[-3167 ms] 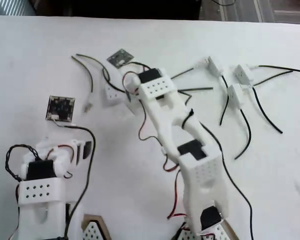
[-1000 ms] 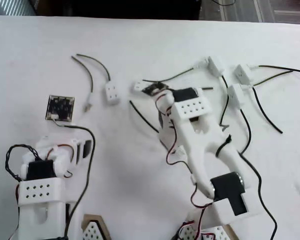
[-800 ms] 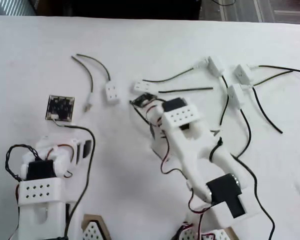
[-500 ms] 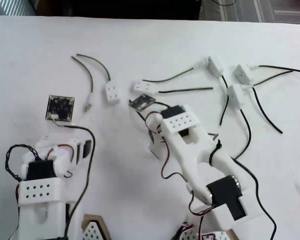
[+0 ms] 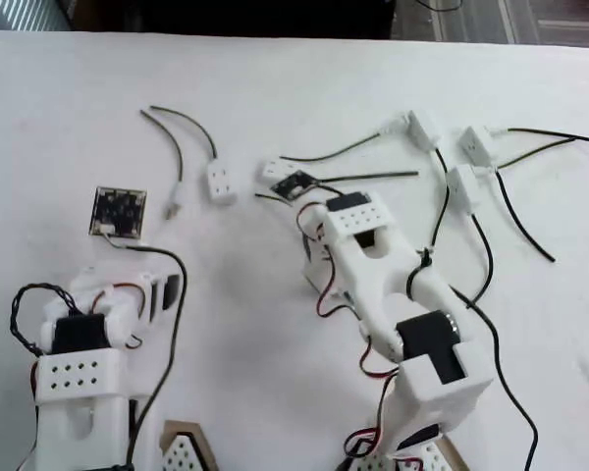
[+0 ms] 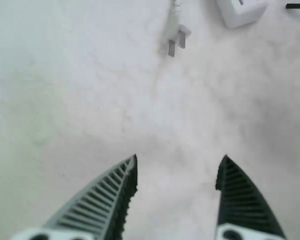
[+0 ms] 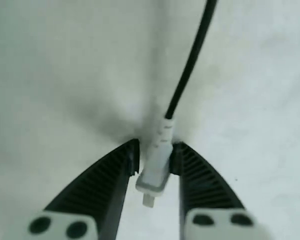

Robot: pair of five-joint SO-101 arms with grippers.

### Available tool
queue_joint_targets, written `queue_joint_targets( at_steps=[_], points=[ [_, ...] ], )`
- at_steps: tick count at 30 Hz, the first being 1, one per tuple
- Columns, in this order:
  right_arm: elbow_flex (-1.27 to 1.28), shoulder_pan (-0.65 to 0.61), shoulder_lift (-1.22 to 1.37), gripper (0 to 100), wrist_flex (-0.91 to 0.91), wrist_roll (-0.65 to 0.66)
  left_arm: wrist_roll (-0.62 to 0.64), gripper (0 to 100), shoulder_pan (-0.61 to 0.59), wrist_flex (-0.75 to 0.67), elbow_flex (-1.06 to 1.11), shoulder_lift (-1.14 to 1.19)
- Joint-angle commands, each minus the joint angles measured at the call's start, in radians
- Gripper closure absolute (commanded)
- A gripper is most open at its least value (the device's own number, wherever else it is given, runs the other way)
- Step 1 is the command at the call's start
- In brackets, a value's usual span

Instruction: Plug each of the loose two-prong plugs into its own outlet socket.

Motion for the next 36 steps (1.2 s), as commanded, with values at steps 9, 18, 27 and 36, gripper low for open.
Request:
queue_joint_targets(
  at_steps=[9,18,27,36],
  points=[
    [-0.029,0.008,0.005,93.7,0.059,0.046,-0.008,74,-0.007,-0.017,-0.006,-0.013],
    [-0.123,0.008,0.010,90.8,0.145,0.046,-0.008,74,-0.007,-0.017,-0.006,-0.013],
    [-0.143,0.010,0.015,90.9,0.154,0.046,-0.009,74,-0.007,-0.017,-0.006,-0.013],
    [-0.141,0.044,0.016,92.4,0.200,0.052,-0.009,74,-0.007,-0.017,-0.006,-0.013]
  ],
)
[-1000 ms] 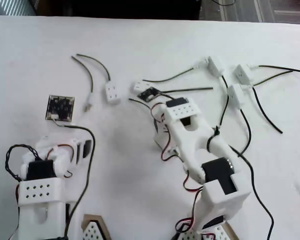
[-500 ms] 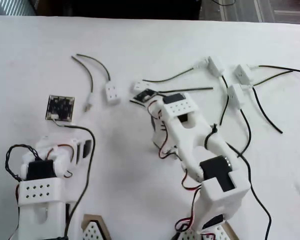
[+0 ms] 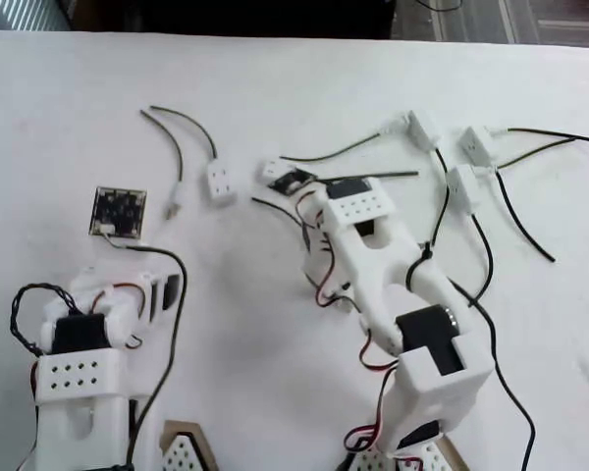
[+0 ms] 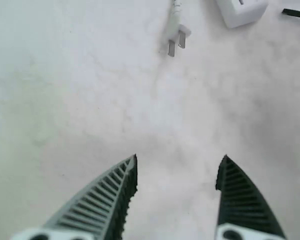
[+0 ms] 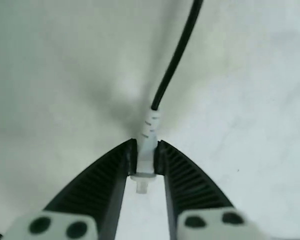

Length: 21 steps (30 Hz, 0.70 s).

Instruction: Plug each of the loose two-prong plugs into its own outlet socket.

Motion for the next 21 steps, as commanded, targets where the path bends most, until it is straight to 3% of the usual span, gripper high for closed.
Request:
queue_joint_targets(
  at_steps=[1,16,21],
  points=[
    [-0.032,0.016,-0.005,91.9,0.061,0.008,-0.009,74,-0.007,-0.017,-0.006,-0.013],
    [-0.037,0.013,-0.005,92.0,0.064,0.009,-0.009,74,-0.007,-0.015,-0.006,-0.013],
    [-0.040,0.010,-0.018,98.0,0.062,0.038,-0.009,74,-0.007,-0.017,-0.006,-0.013]
  ],
)
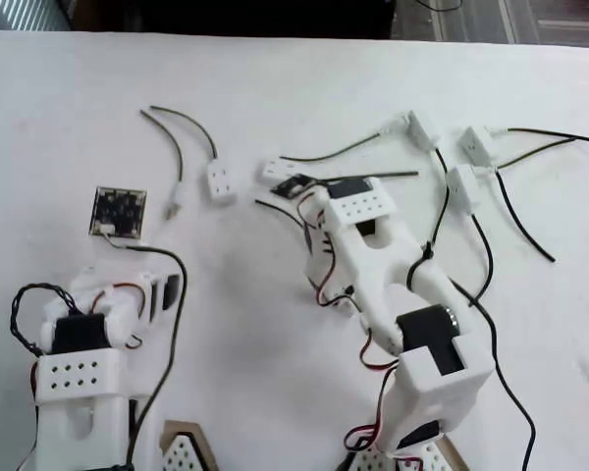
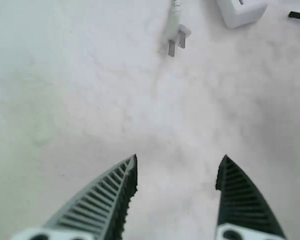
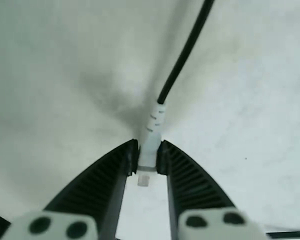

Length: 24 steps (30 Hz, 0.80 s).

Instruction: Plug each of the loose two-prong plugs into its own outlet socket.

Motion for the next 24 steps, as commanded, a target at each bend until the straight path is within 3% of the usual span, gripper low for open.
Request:
queue_joint_targets(
  at_steps=[1,6,13,19,24],
  points=[
    [-0.048,0.005,-0.028,98.1,0.035,0.044,-0.009,74,-0.007,-0.017,-0.006,-0.013],
    [-0.155,0.013,-0.226,98.1,0.263,0.055,-0.003,74,0.042,-0.017,-0.011,-0.016],
    [-0.089,0.004,-0.602,98.1,0.317,0.035,0.069,74,0.157,-0.018,-0.112,-0.016],
    [0.084,-0.031,-0.897,98.1,0.182,-0.127,0.147,74,0.268,-0.018,-0.206,-0.016],
    [0.298,-0.151,-1.072,98.1,-0.008,-0.287,0.250,74,0.366,-0.018,-0.264,-0.016]
  ],
)
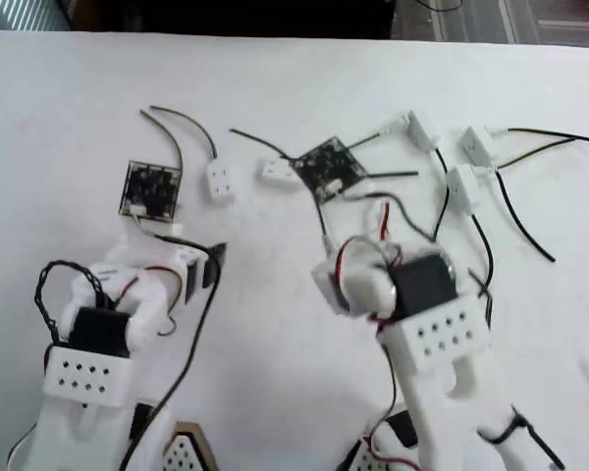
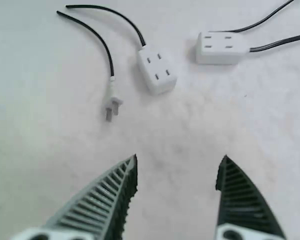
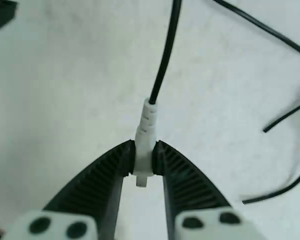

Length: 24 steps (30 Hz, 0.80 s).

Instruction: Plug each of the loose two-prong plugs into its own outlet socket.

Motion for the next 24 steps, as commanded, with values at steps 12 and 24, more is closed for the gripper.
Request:
queue_joint_targets(
  at_steps=[12,24],
  points=[
    [0.502,-0.280,-0.438,98.1,-0.530,-0.348,0.095,75,0.183,-0.029,-0.115,-0.016],
    [0.658,-0.297,-0.536,98.1,-0.674,-0.348,-0.005,77,0.292,-0.046,-0.115,-0.018]
  ],
)
